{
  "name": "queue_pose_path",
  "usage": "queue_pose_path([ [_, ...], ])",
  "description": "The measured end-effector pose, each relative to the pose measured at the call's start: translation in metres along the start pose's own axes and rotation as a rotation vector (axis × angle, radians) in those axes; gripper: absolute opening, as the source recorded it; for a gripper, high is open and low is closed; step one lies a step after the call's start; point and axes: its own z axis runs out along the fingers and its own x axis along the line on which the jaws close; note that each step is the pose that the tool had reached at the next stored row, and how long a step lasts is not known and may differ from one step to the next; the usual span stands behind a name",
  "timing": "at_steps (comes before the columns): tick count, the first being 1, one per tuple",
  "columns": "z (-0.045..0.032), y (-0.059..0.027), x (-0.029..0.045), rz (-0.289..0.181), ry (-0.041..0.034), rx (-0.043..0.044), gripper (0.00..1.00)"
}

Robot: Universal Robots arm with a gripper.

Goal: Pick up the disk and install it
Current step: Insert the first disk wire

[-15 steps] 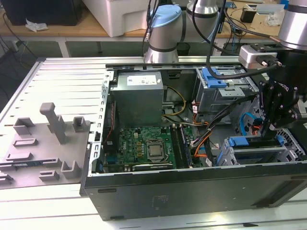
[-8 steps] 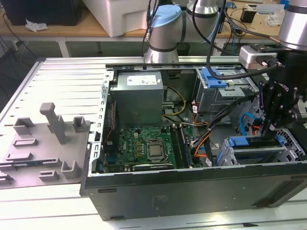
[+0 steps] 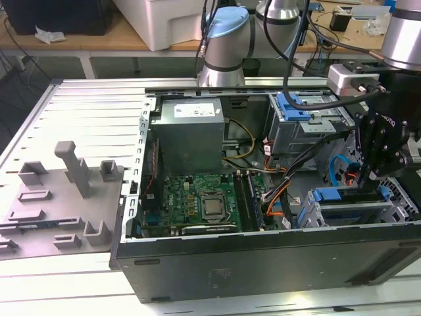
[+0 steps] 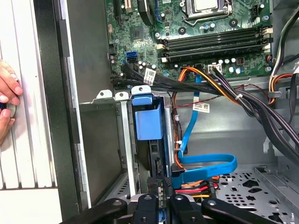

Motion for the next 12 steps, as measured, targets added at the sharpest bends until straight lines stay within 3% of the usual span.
queue_pose_path([
  [12, 0.0010, 0.0001, -0.0002, 0.000, 0.0001, 0.0000, 0.16],
])
